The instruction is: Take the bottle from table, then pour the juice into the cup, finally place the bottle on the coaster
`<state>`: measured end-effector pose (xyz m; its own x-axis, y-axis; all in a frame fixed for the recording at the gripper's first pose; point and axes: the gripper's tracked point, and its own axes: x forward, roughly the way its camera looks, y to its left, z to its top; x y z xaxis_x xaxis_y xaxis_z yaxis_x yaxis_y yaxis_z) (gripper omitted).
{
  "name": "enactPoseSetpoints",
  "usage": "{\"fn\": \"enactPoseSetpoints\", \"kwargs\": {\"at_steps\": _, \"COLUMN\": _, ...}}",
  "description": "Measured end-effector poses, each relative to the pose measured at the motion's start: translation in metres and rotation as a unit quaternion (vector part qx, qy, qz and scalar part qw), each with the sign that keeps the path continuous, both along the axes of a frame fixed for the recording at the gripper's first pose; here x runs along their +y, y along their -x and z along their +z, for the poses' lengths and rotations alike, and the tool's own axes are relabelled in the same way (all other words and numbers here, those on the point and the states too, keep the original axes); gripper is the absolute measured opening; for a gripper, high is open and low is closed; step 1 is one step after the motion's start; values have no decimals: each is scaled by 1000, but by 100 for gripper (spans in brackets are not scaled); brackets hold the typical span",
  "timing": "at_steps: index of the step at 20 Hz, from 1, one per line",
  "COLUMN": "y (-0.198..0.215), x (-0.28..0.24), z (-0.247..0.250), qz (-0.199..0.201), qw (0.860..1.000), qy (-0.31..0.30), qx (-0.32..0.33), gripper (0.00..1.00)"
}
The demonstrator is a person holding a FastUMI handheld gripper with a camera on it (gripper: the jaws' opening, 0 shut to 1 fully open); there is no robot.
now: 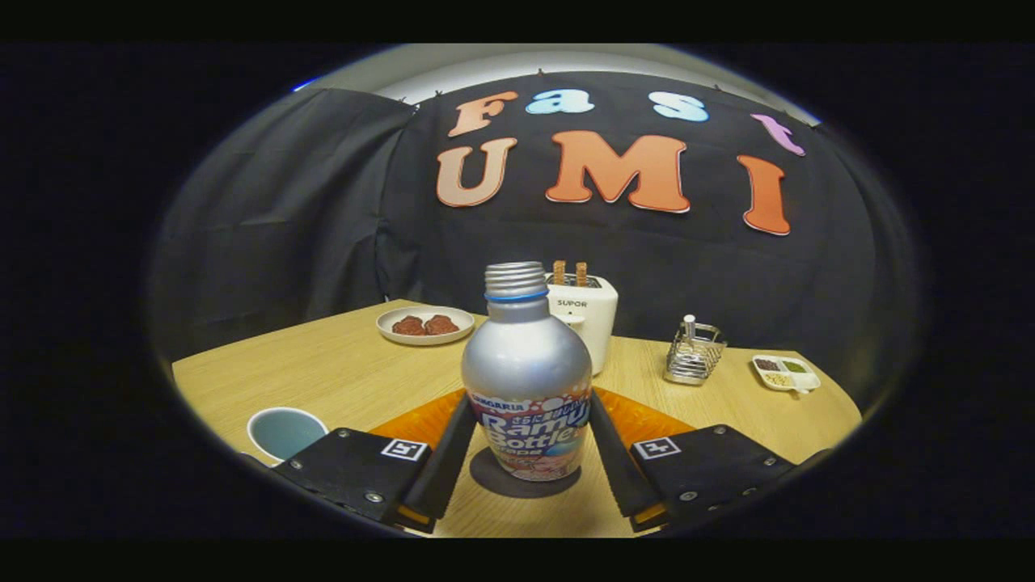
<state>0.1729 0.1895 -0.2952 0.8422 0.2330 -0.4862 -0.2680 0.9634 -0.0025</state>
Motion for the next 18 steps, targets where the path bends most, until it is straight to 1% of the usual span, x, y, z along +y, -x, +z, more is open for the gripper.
{"fn": "enactPoseSetpoints", "kwargs": {"at_steps": 4, "y": 5, "x": 2, "z": -11, "qz": -1, "qw": 1000, "qy": -21, "qx": 17, "gripper": 77}}
{"fn": "enactPoseSetpoints", "kwargs": {"at_steps": 6, "y": 4, "x": 0, "z": -12, "qz": -2, "qw": 1000, "qy": -16, "qx": 17, "gripper": 78}}
{"fn": "enactPoseSetpoints", "kwargs": {"at_steps": 12, "y": 5, "x": 3, "z": -16, "qz": -7, "qw": 999, "qy": -30, "qx": 25, "gripper": 78}}
{"fn": "enactPoseSetpoints", "kwargs": {"at_steps": 15, "y": 9, "x": -1, "z": -13, "qz": -7, "qw": 999, "qy": -19, "qx": 26, "gripper": 85}}
{"fn": "enactPoseSetpoints", "kwargs": {"at_steps": 16, "y": 9, "x": -2, "z": -10, "qz": -6, "qw": 1000, "qy": -15, "qx": 21, "gripper": 89}}
{"fn": "enactPoseSetpoints", "kwargs": {"at_steps": 17, "y": 10, "x": -2, "z": -2, "qz": -5, "qw": 1000, "qy": -14, "qx": 13, "gripper": 97}}
{"fn": "enactPoseSetpoints", "kwargs": {"at_steps": 18, "y": 11, "x": -1, "z": 6, "qz": -3, "qw": 1000, "qy": -16, "qx": 6, "gripper": 97}}
